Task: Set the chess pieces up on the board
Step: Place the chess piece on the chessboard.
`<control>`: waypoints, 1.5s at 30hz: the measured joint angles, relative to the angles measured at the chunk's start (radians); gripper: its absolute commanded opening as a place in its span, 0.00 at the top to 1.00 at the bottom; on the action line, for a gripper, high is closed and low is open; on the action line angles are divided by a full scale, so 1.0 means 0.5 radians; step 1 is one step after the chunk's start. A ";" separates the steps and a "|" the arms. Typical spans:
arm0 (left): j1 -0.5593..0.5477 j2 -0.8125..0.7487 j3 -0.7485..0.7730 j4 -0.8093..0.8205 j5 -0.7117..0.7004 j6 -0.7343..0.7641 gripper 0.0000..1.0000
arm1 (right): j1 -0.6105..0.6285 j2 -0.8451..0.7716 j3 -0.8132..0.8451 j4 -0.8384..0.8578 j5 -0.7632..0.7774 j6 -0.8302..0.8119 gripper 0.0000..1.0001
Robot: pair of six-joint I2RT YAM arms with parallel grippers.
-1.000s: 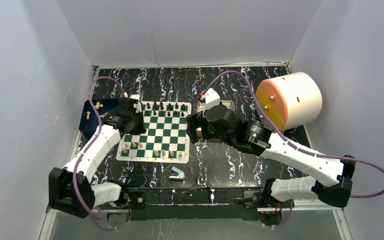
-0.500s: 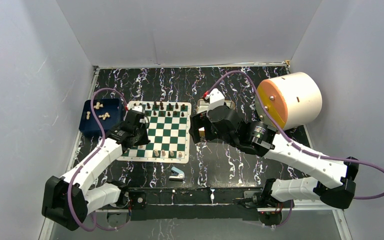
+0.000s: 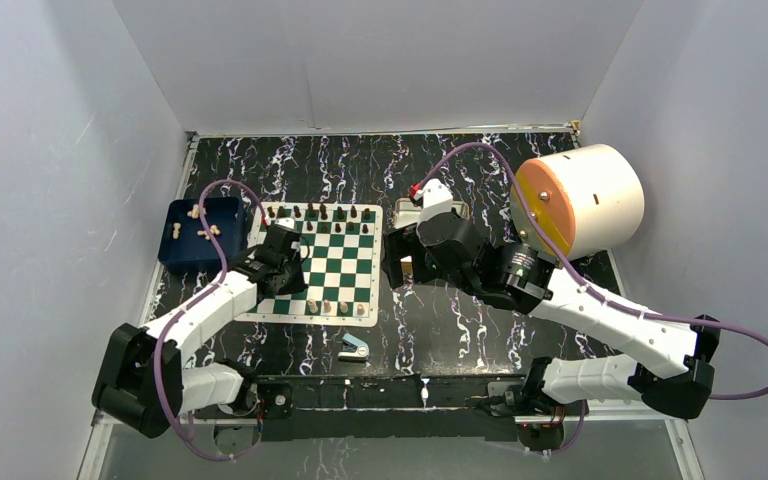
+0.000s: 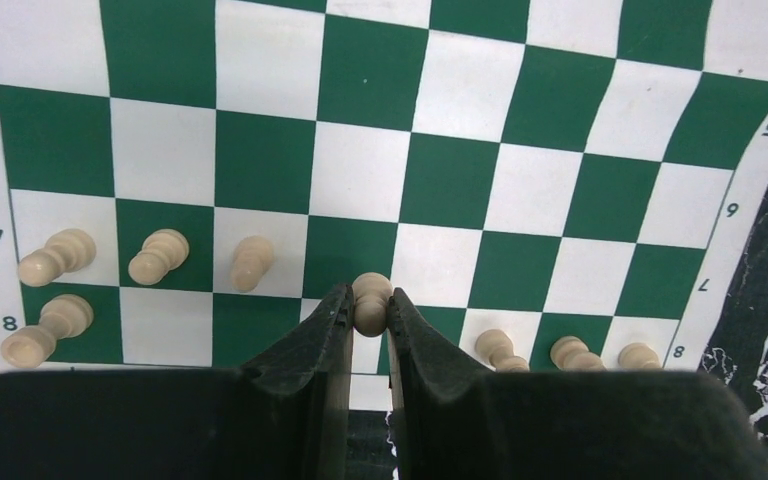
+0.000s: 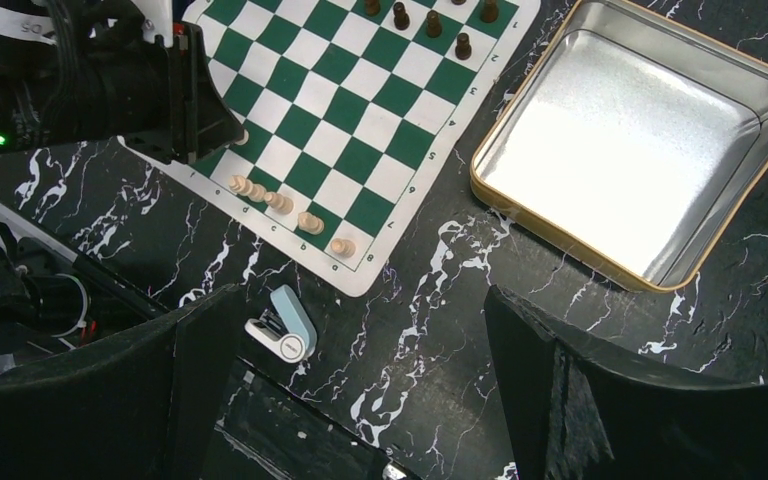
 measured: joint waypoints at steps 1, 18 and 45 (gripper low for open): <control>-0.004 0.019 -0.008 0.021 -0.005 -0.001 0.91 | 0.000 -0.003 0.000 0.000 0.002 0.000 0.01; -0.017 0.084 -0.089 0.142 -0.037 -0.003 0.90 | 0.000 -0.031 0.000 0.002 0.011 0.002 0.01; -0.032 0.195 -0.089 0.156 -0.089 0.024 0.84 | 0.000 -0.080 0.000 0.005 0.024 0.046 0.01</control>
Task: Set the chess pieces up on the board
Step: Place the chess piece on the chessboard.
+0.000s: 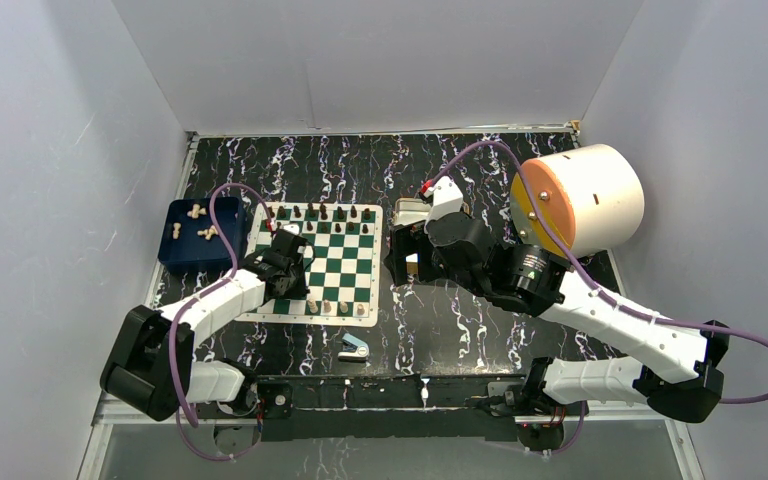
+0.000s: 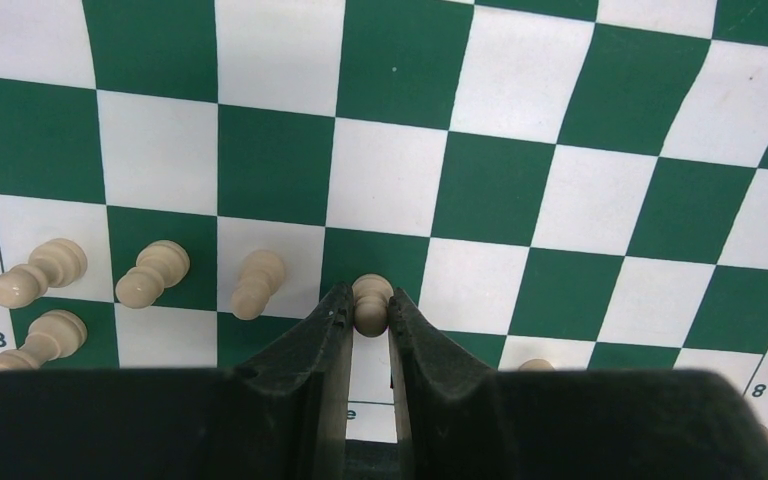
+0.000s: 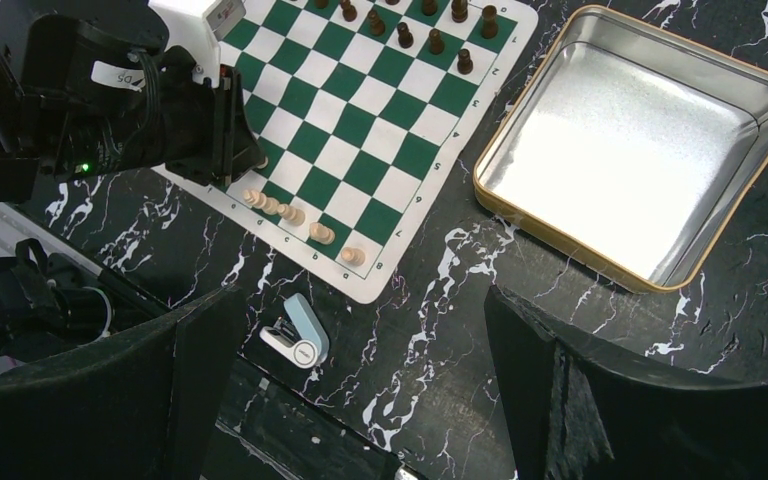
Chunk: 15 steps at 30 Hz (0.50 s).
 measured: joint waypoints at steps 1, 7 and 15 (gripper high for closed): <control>0.000 0.001 0.000 0.000 -0.001 0.000 0.84 | 0.000 -0.001 0.000 0.001 0.000 0.000 0.01; -0.007 0.024 0.008 0.027 -0.013 0.008 0.84 | 0.000 -0.001 0.000 0.011 0.000 0.001 0.01; -0.017 0.028 0.009 0.034 -0.029 0.018 0.83 | 0.000 -0.001 -0.001 0.012 -0.013 0.002 0.01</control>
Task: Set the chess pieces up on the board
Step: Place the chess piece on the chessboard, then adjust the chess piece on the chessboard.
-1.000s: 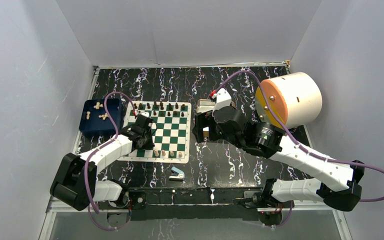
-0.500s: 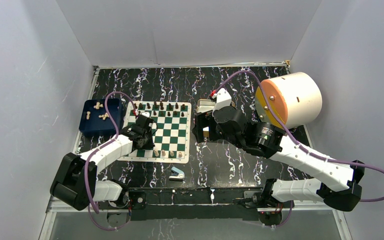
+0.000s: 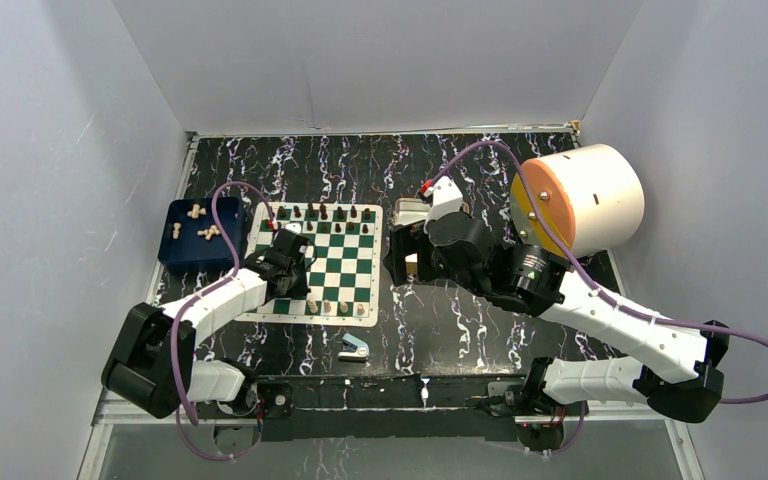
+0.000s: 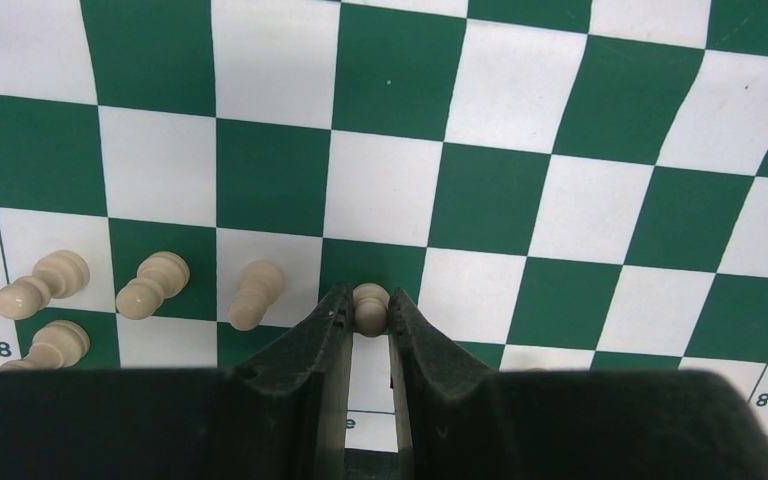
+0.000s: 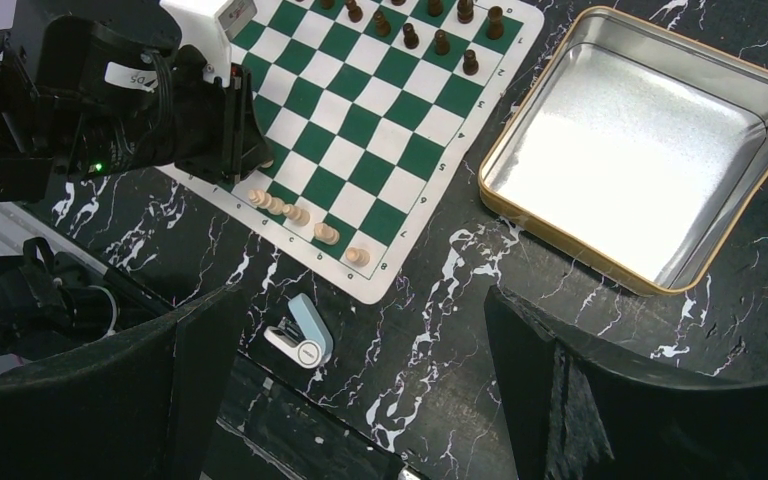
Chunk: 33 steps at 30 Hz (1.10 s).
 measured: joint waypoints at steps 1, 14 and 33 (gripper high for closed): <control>-0.002 0.000 0.000 0.000 -0.001 0.001 0.82 | 0.000 0.000 -0.001 0.001 -0.002 0.000 0.01; -0.015 -0.018 0.031 -0.050 0.007 0.002 0.71 | 0.000 0.000 -0.027 0.003 -0.016 0.001 0.01; -0.015 -0.058 0.095 -0.105 0.004 -0.017 0.76 | 0.000 -0.003 -0.045 0.018 -0.035 0.016 0.01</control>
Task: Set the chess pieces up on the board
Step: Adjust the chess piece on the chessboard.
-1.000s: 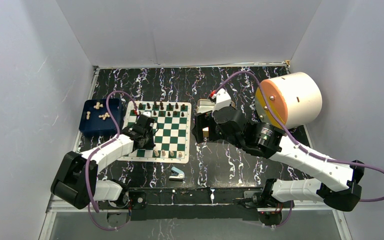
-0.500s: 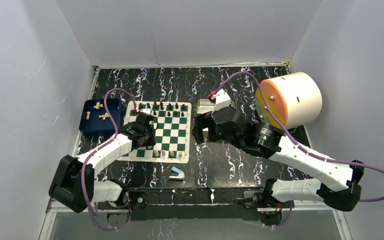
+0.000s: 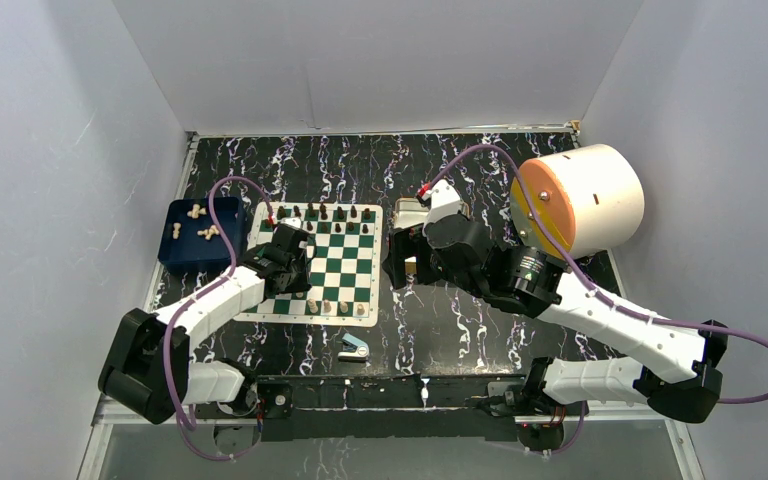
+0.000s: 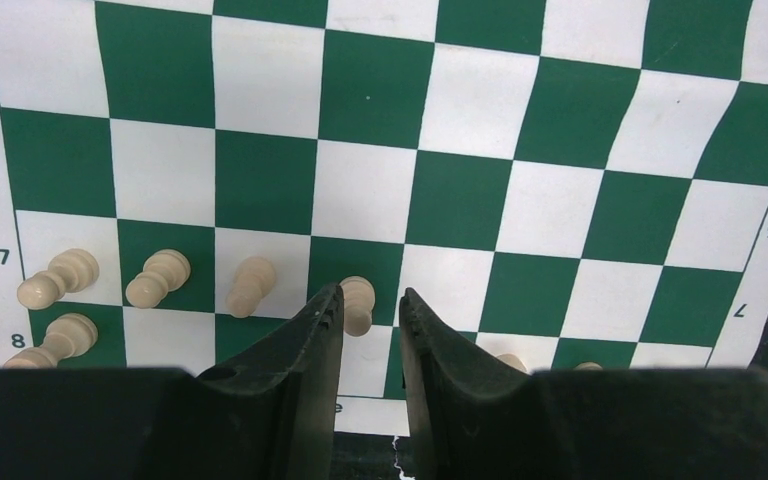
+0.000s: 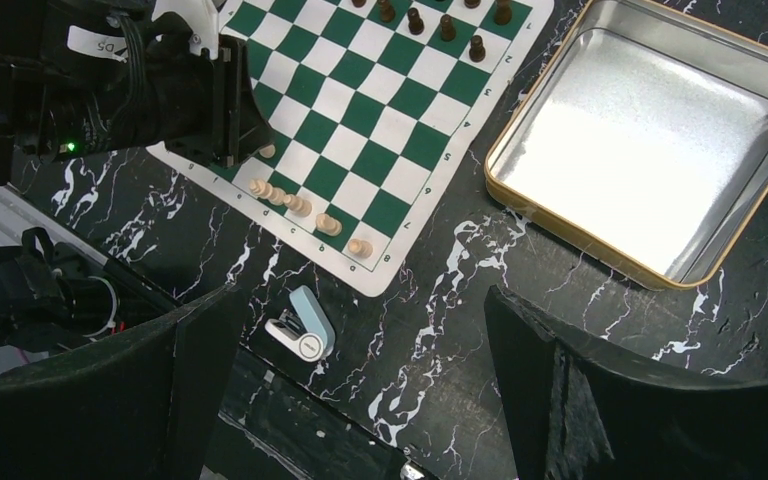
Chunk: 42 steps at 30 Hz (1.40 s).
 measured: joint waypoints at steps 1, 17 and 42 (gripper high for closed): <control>0.000 0.000 -0.001 0.000 -0.002 0.000 0.77 | 0.000 -0.001 -0.005 0.002 -0.003 0.001 0.01; 0.000 0.050 -0.028 0.000 -0.002 0.000 0.85 | 0.000 -0.002 -0.011 0.029 -0.029 0.029 0.01; 0.000 0.056 -0.028 0.011 -0.040 0.000 0.90 | 0.000 -0.002 -0.011 0.029 -0.034 0.029 0.01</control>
